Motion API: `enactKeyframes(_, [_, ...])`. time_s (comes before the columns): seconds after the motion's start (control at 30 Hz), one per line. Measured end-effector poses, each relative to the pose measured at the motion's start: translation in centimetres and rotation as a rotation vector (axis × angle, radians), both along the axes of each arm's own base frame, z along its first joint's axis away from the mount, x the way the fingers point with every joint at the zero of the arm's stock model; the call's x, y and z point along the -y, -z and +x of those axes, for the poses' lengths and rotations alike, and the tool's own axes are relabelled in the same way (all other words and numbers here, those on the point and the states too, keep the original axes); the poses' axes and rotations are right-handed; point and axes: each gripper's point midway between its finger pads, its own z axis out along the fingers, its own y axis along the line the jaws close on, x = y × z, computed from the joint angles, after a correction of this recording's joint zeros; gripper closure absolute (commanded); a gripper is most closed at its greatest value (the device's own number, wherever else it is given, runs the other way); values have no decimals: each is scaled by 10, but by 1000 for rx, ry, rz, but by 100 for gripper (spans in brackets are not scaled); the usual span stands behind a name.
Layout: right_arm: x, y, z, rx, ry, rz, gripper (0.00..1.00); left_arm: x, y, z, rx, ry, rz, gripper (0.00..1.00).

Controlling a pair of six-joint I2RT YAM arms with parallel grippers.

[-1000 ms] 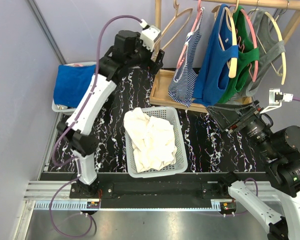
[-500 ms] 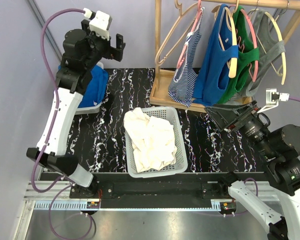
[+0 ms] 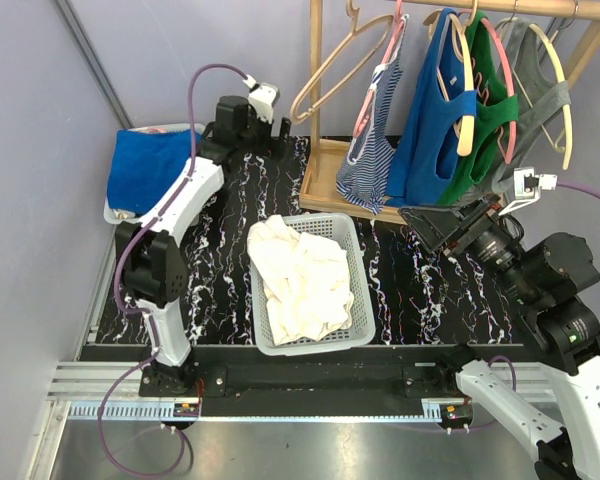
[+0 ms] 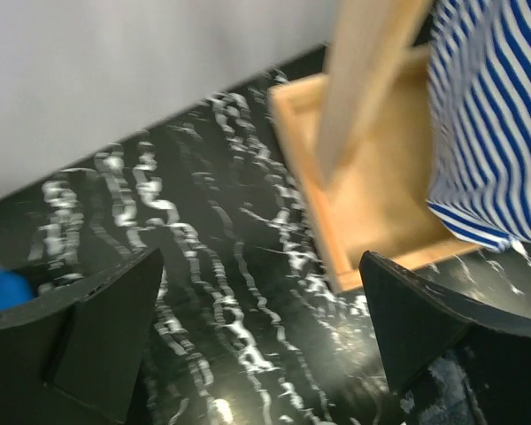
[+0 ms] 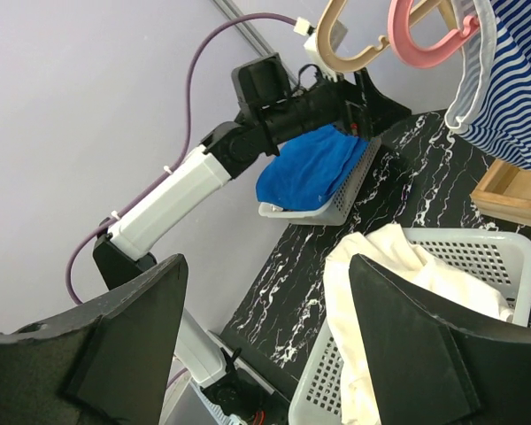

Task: Remove the tank top from the hanger
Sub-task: Place the hanger at the clothesline, then move the clothesline to the center of the board.

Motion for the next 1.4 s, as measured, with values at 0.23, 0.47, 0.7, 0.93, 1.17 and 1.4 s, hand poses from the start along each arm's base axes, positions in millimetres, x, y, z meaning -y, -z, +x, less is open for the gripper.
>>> enactKeyframes(0.23, [-1, 4, 6, -18, 8, -16, 17, 35, 12, 12, 9, 77, -114, 1])
enactKeyframes(0.47, [-8, 8, 28, -58, 28, -43, 17, 63, 20, 24, 36, 152, -187, 1])
enactKeyframes(0.7, [-20, 20, 53, -117, 29, -73, 17, 91, 19, 33, 77, 212, -247, 1])
enactKeyframes(0.93, [-23, 22, 61, -126, 31, -87, 17, 106, 23, 52, 126, 194, -269, 1])
enactKeyframes(1.17, [-21, -1, 56, -75, 32, -73, 17, 115, 30, 79, 190, 123, -284, 35])
enactKeyframes(1.4, [-18, -9, 53, -53, 35, -74, 17, 115, 38, 92, 247, 84, -256, 84])
